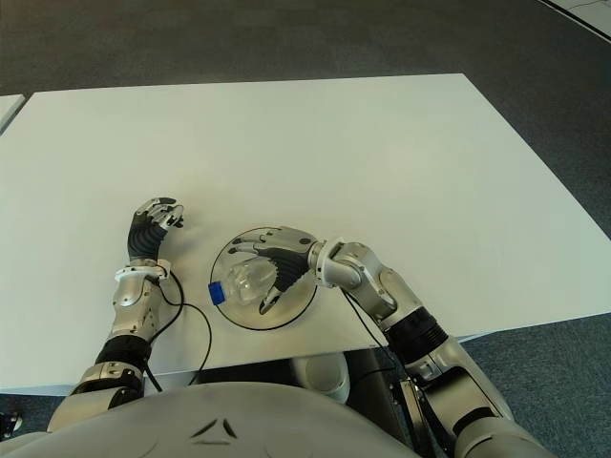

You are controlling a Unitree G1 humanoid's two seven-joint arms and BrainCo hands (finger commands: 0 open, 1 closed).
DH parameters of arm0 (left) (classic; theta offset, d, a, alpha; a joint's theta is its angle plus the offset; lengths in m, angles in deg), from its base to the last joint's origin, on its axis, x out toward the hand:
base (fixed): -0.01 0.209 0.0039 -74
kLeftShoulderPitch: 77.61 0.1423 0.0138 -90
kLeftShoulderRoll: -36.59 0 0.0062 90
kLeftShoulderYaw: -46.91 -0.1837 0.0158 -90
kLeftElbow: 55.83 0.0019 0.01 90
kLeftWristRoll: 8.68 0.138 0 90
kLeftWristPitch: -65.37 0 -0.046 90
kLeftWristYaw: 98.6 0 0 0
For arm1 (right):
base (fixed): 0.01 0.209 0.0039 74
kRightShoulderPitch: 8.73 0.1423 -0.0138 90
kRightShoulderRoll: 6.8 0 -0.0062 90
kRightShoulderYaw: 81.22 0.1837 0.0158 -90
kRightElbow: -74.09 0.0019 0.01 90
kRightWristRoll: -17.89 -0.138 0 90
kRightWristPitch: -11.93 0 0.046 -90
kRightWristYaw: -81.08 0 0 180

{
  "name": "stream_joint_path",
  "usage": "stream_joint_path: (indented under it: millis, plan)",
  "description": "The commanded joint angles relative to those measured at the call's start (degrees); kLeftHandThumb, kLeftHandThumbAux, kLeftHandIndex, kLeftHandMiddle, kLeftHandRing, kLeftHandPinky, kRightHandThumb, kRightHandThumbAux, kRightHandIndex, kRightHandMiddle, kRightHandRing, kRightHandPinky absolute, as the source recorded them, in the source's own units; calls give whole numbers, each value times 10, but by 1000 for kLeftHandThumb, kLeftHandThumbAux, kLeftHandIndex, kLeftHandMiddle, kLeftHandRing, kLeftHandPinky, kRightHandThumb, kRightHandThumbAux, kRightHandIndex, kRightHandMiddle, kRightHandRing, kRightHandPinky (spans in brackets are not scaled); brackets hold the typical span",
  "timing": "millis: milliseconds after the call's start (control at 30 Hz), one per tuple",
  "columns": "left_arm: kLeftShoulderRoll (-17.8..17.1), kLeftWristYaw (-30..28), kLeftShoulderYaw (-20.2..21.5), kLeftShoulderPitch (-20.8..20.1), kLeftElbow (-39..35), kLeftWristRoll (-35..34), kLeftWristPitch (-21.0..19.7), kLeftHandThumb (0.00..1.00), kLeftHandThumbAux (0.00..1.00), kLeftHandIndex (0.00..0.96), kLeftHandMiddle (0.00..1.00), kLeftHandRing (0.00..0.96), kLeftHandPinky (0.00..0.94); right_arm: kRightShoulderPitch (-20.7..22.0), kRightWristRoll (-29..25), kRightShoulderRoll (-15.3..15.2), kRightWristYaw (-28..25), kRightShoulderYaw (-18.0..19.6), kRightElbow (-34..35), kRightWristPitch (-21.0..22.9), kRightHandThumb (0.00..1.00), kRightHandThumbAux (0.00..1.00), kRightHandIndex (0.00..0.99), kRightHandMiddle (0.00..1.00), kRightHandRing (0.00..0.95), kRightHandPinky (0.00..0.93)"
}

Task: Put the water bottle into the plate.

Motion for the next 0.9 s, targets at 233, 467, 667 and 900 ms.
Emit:
stream_joint_path:
  millis: [233,467,667,900]
  plan:
    - [8,5,2,17,17,-2,-24,708,709,435,598,581,563,2,-17,1,15,8,-11,-21,0,512,0,0,0,0]
    - [8,8,2,18,17,2,-22,708,709,435,596,576,558,3,-21,2,26,9,-19,-36,0,493,0,0,0,0]
    - [9,8,2,19,16,2,-21,708,709,435,594,572,554,4,-28,1,34,11,-25,-49,0,482,0,0,0,0]
    - [10,8,2,20,14,1,-21,708,709,435,592,570,555,5,-38,3,41,13,-31,-61,0,471,0,0,0,0]
